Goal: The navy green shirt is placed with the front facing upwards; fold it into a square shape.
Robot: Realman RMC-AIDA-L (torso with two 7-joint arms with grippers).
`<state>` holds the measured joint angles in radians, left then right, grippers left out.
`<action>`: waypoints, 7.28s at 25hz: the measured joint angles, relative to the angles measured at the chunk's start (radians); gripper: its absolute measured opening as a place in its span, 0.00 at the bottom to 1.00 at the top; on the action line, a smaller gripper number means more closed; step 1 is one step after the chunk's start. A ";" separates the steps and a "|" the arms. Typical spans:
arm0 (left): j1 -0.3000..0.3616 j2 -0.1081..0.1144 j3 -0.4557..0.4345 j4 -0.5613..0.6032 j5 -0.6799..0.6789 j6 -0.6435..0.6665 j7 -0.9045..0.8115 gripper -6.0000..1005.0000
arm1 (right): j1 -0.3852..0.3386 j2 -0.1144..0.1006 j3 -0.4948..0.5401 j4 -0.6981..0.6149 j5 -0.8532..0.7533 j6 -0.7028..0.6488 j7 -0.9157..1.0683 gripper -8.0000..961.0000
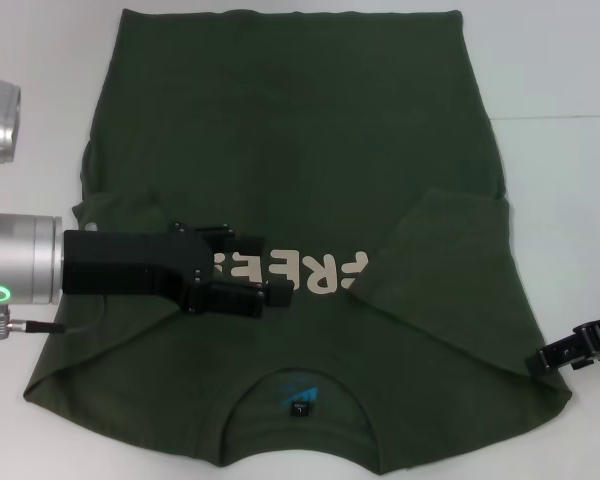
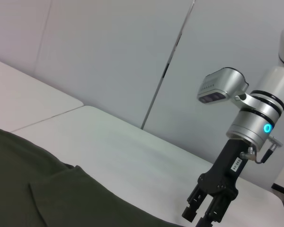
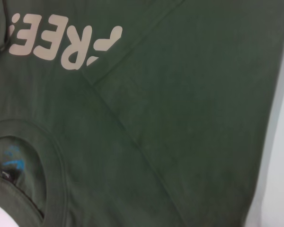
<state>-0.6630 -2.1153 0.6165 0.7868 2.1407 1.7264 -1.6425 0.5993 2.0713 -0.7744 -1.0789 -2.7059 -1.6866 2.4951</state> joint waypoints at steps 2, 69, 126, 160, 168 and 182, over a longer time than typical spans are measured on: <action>0.000 0.000 0.000 0.000 0.000 -0.005 0.000 0.91 | 0.003 -0.001 0.000 0.003 -0.007 0.000 0.007 0.88; 0.006 -0.001 -0.017 0.003 -0.010 -0.037 -0.028 0.87 | 0.018 0.013 -0.065 0.056 -0.076 0.042 0.006 0.06; 0.041 0.042 -0.126 0.233 0.703 -0.059 -1.057 0.83 | 0.032 0.007 -0.045 0.042 -0.015 0.019 -0.079 0.05; 0.013 0.049 -0.097 0.167 0.701 -0.093 -1.025 0.73 | 0.029 0.010 -0.049 0.042 -0.015 0.017 -0.082 0.05; 0.008 0.049 -0.081 0.167 0.702 -0.091 -1.023 0.55 | 0.031 0.010 -0.046 0.040 -0.015 0.016 -0.082 0.05; 0.009 0.043 -0.079 0.167 0.686 -0.112 -0.974 0.10 | 0.023 0.009 -0.042 0.040 0.018 0.016 -0.096 0.05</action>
<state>-0.6538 -2.0727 0.5373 0.9541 2.8271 1.6148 -2.6162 0.6224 2.0806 -0.8163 -1.0389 -2.6883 -1.6705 2.3994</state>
